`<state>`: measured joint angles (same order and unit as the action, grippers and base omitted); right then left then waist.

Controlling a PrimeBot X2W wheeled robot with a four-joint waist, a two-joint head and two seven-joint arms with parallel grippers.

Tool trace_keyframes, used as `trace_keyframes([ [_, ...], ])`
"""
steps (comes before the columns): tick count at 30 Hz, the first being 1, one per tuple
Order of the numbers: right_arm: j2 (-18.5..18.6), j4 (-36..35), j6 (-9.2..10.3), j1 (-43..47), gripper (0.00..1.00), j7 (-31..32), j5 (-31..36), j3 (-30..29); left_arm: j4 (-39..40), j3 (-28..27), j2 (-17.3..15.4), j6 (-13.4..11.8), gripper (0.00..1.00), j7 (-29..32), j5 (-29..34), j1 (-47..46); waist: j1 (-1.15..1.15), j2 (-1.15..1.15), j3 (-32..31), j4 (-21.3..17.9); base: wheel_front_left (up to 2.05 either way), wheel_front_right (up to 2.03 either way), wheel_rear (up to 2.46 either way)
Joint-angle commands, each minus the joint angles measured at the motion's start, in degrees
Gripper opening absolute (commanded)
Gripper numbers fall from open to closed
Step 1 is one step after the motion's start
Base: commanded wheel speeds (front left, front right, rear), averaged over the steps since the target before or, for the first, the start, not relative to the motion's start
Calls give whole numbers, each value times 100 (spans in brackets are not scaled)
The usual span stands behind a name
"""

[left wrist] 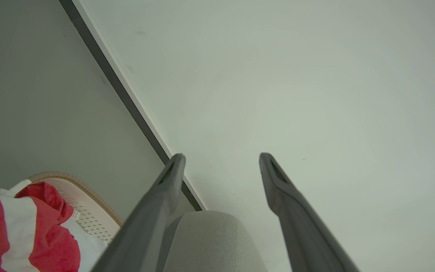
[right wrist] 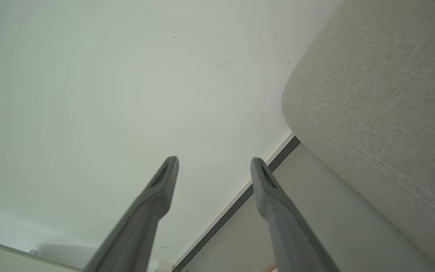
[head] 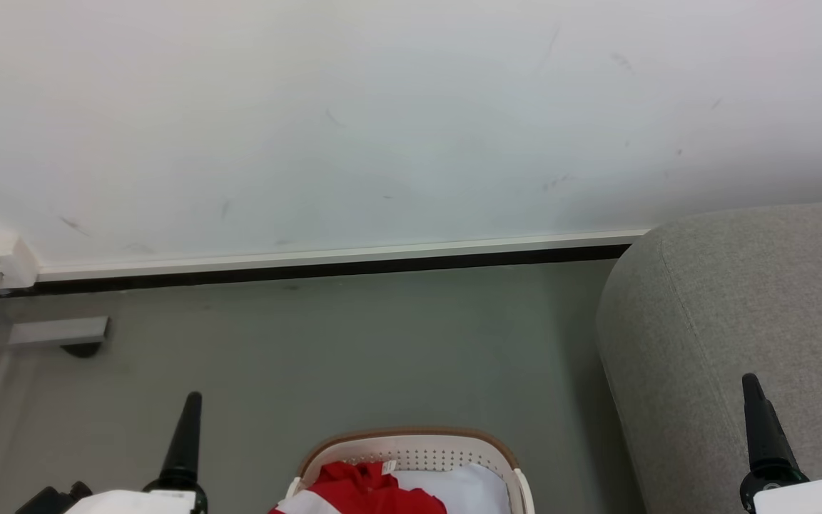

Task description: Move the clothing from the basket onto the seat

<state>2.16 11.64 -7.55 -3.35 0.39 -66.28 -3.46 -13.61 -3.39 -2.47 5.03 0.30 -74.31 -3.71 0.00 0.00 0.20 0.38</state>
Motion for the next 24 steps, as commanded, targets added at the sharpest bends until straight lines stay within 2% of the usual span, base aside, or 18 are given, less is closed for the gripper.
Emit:
trace_keyframes([
  [1,91,-169,2,-36,100,-87,483,41,151,32,-36,-50,100,-80,429,-20,0,0,2,4,0,0,0],
  [9,188,-234,3,10,100,-266,1671,283,236,174,-40,-189,100,-260,1689,64,0,0,10,9,0,0,0],
  [15,237,-159,4,19,100,-371,2211,375,280,274,-90,-286,100,-364,2384,97,0,0,10,16,0,0,0],
  [24,291,-110,4,43,100,-540,3068,493,461,457,-235,-657,100,-533,3271,184,0,0,9,40,0,0,0],
])
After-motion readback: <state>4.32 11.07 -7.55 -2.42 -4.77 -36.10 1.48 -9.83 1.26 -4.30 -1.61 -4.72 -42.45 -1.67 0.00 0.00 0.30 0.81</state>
